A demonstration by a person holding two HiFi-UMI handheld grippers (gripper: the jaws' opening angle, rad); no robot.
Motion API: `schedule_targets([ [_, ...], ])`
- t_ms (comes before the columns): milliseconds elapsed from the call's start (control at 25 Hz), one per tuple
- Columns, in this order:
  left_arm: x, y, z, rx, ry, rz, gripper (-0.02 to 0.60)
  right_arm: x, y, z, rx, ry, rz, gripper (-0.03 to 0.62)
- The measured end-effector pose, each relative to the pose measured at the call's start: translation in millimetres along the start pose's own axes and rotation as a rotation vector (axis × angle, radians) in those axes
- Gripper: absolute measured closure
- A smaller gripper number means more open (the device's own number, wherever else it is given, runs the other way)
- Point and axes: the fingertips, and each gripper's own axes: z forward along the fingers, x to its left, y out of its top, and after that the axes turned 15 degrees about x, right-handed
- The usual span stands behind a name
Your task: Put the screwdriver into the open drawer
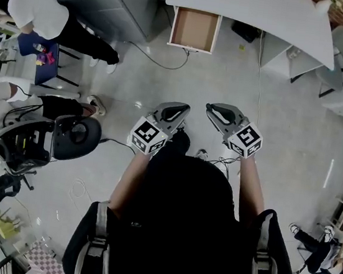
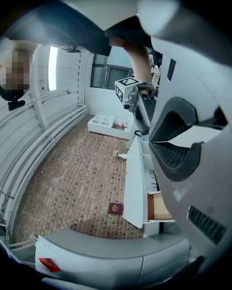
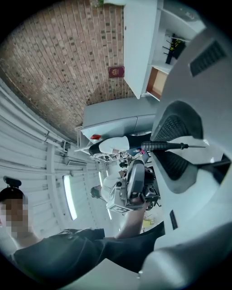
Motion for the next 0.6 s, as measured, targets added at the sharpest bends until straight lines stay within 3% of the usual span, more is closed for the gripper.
schedule_targets([
  [600, 54, 13, 4, 0.006, -0.047, 0.015, 0.565, -29, 26, 36, 0.009, -0.033, 0.026, 0.471],
])
